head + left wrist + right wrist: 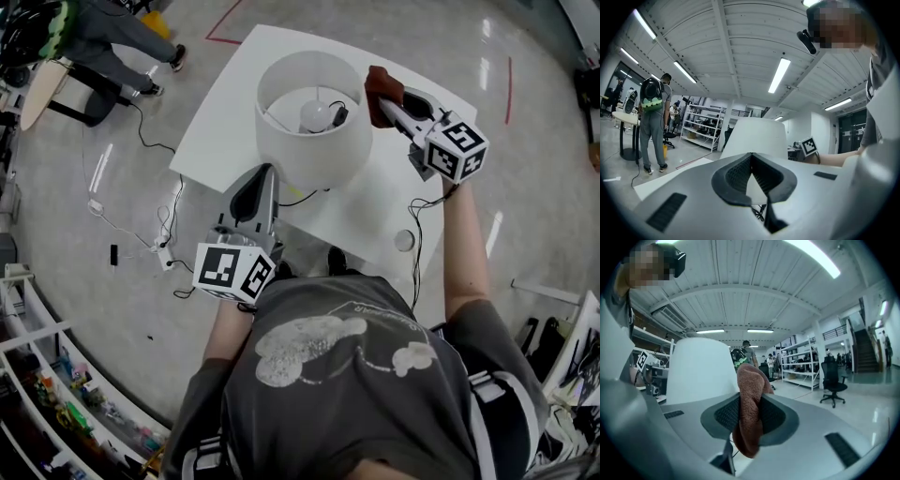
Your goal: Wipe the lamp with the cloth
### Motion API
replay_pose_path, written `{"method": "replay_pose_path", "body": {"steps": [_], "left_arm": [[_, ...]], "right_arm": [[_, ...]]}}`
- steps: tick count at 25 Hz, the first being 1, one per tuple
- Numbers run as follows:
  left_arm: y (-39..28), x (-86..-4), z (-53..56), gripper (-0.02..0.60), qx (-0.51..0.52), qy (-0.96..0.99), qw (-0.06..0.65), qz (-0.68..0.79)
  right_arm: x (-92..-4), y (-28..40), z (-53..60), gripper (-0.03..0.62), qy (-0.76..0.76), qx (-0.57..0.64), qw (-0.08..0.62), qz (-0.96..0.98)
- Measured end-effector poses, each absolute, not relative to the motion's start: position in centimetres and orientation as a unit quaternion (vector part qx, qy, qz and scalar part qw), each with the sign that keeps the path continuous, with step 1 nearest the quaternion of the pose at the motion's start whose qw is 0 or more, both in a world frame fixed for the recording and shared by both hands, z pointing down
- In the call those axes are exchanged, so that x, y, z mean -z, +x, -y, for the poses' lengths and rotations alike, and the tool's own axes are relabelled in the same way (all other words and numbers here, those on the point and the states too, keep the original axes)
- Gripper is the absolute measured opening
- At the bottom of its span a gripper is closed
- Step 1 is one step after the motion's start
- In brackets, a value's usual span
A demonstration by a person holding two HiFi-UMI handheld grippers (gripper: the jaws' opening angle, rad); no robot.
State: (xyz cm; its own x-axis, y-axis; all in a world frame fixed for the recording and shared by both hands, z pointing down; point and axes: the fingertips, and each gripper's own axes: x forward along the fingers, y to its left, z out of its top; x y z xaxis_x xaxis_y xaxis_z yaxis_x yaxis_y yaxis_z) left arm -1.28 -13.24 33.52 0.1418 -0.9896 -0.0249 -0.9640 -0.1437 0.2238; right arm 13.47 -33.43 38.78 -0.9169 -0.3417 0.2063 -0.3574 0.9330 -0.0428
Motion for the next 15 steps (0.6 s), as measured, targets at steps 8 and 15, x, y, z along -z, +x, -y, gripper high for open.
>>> {"method": "replay_pose_path", "body": {"steps": [8, 15], "left_arm": [[-2.8, -32.0, 13.6, 0.008, 0.099, 0.771, 0.061, 0.627], [-2.9, -31.8, 13.7, 0.008, 0.103, 0.794, 0.062, 0.596]], "right_arm": [[-29.5, 12.7, 29.2, 0.097, 0.196, 0.103, 0.067, 0.973], [-32.2, 12.1, 26.8, 0.097, 0.237, 0.111, 0.120, 0.958]]}}
